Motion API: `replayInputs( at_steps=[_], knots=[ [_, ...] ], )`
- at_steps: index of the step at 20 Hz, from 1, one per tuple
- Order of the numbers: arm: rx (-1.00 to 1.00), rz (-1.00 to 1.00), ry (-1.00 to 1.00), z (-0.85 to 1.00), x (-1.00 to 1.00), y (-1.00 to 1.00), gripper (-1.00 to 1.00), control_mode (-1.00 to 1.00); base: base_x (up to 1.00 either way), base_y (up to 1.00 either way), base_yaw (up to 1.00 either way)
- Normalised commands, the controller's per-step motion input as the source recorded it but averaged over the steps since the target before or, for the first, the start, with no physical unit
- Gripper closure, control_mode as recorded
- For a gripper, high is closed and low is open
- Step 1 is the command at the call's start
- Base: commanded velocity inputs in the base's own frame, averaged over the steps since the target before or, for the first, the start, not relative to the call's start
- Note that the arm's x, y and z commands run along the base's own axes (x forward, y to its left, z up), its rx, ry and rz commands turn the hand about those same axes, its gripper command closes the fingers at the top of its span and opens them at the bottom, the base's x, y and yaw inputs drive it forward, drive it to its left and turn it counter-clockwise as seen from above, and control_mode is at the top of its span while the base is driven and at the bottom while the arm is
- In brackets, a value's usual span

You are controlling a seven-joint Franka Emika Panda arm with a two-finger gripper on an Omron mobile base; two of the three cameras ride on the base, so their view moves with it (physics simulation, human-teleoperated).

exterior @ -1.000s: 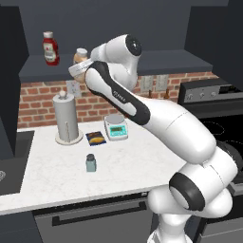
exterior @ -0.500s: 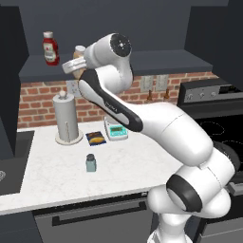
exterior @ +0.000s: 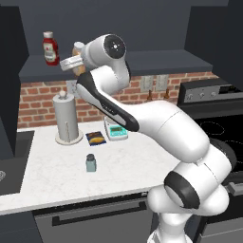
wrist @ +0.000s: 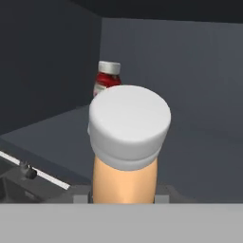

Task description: Put the shaker and condiment bottle from the counter next to their counterparts in the cabinet.

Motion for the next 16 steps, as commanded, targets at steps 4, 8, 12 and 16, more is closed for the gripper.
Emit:
replayInputs(
  at_steps=[4,8,12,16],
  knots=[
    [0.0,0.0,-0.02,0.05,0.3,0.0,1.0,-1.0,0.0,0.0,0.0],
    [0.0,0.0,0.0,0.0,0.36,0.0,1.0,-1.0,0.0,0.0,0.0],
    [0.0,0.0,0.0,0.0,0.32,0.0,1.0,-1.0,0.0,0.0,0.0],
    [0.01,0.0,0.0,0.0,0.31,0.0,1.0,-1.0,0.0,0.0,0.0]
  ],
)
